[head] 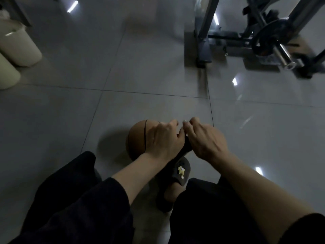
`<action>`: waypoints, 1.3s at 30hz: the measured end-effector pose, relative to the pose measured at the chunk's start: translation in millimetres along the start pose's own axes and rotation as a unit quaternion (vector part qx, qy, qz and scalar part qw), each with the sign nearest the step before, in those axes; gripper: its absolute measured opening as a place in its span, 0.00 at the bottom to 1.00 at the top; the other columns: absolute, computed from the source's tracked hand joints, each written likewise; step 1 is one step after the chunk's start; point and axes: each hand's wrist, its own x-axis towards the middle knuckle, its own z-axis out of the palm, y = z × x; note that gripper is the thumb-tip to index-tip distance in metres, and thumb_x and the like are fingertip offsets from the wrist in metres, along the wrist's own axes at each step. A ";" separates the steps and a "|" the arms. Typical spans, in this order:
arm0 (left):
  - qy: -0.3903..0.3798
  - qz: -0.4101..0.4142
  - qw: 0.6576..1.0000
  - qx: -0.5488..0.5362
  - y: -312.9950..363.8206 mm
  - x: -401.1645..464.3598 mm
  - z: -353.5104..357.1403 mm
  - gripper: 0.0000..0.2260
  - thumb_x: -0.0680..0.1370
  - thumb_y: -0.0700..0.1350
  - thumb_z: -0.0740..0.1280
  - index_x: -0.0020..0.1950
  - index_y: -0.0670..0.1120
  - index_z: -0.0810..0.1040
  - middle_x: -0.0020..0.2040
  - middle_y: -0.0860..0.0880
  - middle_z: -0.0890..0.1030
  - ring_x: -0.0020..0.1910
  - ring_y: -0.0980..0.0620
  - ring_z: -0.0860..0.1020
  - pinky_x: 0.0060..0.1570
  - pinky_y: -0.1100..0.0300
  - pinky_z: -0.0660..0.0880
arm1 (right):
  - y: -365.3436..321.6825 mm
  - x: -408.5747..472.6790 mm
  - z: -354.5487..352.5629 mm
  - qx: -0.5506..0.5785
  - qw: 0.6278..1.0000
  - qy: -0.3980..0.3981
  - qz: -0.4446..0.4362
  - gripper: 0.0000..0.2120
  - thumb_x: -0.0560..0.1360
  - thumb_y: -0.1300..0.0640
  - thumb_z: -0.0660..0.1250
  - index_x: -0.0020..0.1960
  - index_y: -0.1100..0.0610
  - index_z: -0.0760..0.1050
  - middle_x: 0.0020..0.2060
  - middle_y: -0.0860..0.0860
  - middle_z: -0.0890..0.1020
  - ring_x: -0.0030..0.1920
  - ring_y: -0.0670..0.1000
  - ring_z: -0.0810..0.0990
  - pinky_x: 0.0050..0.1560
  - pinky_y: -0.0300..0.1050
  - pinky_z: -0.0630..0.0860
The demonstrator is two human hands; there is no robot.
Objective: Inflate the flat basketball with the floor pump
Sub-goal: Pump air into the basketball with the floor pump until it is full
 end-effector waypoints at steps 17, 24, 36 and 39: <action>-0.004 -0.058 0.998 -0.008 -85.9 -50.1 138.2 0.19 0.77 0.44 0.55 0.26 0.45 0.69 0.21 0.47 0.71 0.17 0.48 0.69 0.23 0.67 0.57 | -6.2 29.6 135.5 0.056 0.990 -0.113 0.064 0.24 0.80 0.47 0.49 0.29 0.55 0.65 0.26 0.48 0.68 0.29 0.52 0.70 0.29 0.42 0.62; -0.119 -0.036 0.992 -0.003 -66.3 -43.0 101.1 0.22 0.78 0.51 0.48 0.33 0.45 0.75 0.30 0.45 0.80 0.28 0.46 0.78 0.29 0.61 0.70 | -10.4 10.3 111.2 0.062 0.977 -0.173 0.104 0.20 0.79 0.47 0.51 0.35 0.54 0.71 0.34 0.51 0.77 0.34 0.52 0.73 0.31 0.43 0.64; 0.045 0.022 0.998 0.032 -5.9 0.2 17.7 0.19 0.76 0.44 0.61 0.24 0.46 0.69 0.20 0.47 0.72 0.18 0.49 0.65 0.24 0.68 0.45 | -2.5 7.8 1.3 0.067 0.990 -0.095 0.085 0.17 0.80 0.47 0.51 0.38 0.55 0.68 0.36 0.54 0.74 0.33 0.52 0.70 0.34 0.46 0.69; -0.022 -0.016 0.999 -0.026 -39.0 -32.1 68.1 0.22 0.78 0.48 0.52 0.25 0.47 0.69 0.20 0.48 0.71 0.19 0.49 0.72 0.24 0.68 0.53 | -9.6 2.3 68.3 0.026 0.986 -0.150 0.070 0.12 0.79 0.51 0.55 0.41 0.54 0.70 0.36 0.51 0.74 0.33 0.51 0.69 0.33 0.44 0.69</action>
